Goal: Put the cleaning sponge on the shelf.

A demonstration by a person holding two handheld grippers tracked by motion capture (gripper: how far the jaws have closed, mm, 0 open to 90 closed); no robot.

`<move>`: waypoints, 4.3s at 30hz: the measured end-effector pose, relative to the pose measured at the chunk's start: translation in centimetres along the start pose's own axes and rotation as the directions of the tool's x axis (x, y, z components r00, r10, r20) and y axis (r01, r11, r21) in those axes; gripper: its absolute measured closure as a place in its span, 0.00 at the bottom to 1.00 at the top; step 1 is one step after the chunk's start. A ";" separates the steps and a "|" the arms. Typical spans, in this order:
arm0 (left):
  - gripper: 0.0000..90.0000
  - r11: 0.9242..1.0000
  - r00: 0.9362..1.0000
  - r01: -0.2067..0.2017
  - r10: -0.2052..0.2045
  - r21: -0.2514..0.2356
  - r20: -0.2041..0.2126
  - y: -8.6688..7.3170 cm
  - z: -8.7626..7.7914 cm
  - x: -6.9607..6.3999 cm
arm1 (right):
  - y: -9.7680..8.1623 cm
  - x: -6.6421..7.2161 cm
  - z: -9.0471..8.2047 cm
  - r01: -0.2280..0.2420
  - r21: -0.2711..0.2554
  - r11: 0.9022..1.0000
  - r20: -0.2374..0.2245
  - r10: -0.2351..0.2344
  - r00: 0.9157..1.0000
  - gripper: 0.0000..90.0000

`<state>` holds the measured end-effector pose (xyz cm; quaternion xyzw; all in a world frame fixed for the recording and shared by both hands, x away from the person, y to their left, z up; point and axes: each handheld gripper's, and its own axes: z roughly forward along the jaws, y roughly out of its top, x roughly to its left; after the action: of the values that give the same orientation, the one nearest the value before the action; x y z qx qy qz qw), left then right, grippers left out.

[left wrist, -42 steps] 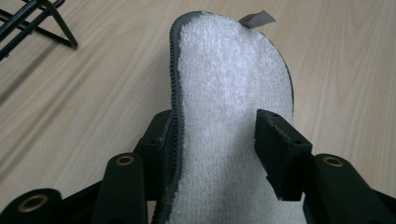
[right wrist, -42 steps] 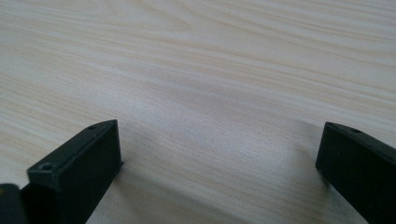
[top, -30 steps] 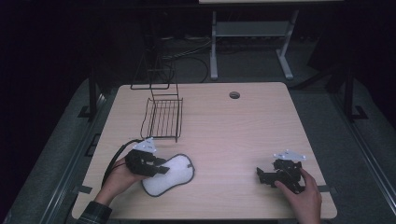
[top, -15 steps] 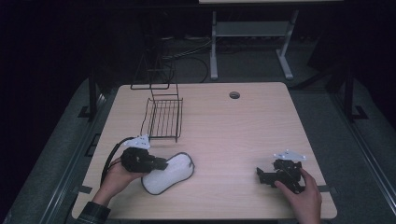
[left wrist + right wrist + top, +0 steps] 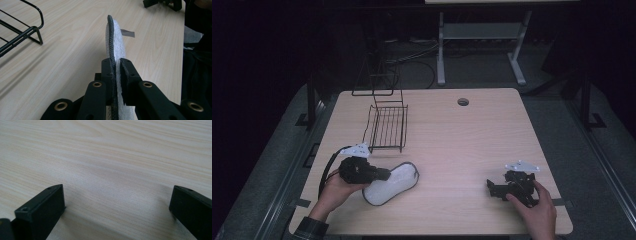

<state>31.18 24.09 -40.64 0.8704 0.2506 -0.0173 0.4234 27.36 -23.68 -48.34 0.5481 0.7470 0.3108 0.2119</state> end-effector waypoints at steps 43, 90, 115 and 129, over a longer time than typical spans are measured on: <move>0.92 0.990 0.997 0.052 -0.060 -0.132 -0.057 2.3 -3.4 1.7 | 0.0 0.0 0.0 0.000 0.000 1.000 0.000 0.000 1.000 0.00; 0.92 0.962 0.979 0.116 -0.153 -0.249 -0.134 5.5 -5.5 9.6 | 0.0 0.0 0.0 0.000 0.000 1.000 0.000 0.000 1.000 0.00; 0.92 0.950 0.962 0.186 -0.229 -0.251 -0.151 6.9 -4.9 14.5 | 0.0 0.0 0.0 0.000 -0.001 1.000 0.000 0.000 1.000 0.00; 0.92 0.931 0.950 0.249 -0.289 -0.267 -0.122 6.3 -2.2 16.7 | 0.0 0.0 0.0 -0.003 0.001 1.000 -0.001 0.003 1.000 0.00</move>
<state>48.25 29.56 -38.66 0.7663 0.4009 0.0260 0.5013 27.35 -23.67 -48.34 0.5490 0.7465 0.3111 0.2109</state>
